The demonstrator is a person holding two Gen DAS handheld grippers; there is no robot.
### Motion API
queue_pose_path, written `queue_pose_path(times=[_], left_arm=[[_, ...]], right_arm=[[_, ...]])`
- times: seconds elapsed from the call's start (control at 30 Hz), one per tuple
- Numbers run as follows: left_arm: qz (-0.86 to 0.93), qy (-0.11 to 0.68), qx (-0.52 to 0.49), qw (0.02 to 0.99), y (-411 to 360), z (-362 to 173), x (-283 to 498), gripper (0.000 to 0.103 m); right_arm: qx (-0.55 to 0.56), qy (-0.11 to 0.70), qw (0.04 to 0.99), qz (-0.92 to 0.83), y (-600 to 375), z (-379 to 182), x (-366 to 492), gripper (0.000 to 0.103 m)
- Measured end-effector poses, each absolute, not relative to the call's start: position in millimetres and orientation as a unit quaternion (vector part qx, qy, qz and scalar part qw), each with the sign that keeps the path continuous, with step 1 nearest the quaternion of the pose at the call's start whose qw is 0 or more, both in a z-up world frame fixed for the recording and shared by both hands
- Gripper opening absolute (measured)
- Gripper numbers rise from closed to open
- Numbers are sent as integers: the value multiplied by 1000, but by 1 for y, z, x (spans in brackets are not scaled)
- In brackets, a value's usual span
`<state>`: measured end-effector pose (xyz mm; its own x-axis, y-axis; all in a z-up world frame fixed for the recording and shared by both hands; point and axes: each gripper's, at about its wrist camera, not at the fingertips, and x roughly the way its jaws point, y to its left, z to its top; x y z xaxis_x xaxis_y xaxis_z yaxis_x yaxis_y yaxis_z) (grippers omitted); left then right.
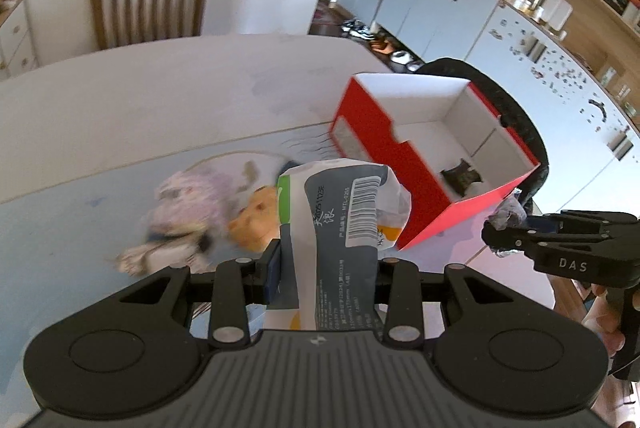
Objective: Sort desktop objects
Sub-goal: 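Carry the white-grey bag and black seaweed bag over the red box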
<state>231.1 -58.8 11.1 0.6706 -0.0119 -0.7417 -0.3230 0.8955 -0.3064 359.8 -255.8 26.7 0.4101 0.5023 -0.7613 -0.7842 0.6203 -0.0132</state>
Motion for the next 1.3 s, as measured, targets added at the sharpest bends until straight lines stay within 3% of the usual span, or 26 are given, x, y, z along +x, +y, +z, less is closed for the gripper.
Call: queue_pose_path(times=[0.87, 1.3], left_arm=[[34, 391, -133, 910, -138, 42, 388, 35], [8, 419, -91, 903, -162, 19, 457, 35]], right_arm=[[-227, 323, 841, 369, -288, 57, 461, 33], [-230, 339, 837, 363, -282, 45, 513, 33]])
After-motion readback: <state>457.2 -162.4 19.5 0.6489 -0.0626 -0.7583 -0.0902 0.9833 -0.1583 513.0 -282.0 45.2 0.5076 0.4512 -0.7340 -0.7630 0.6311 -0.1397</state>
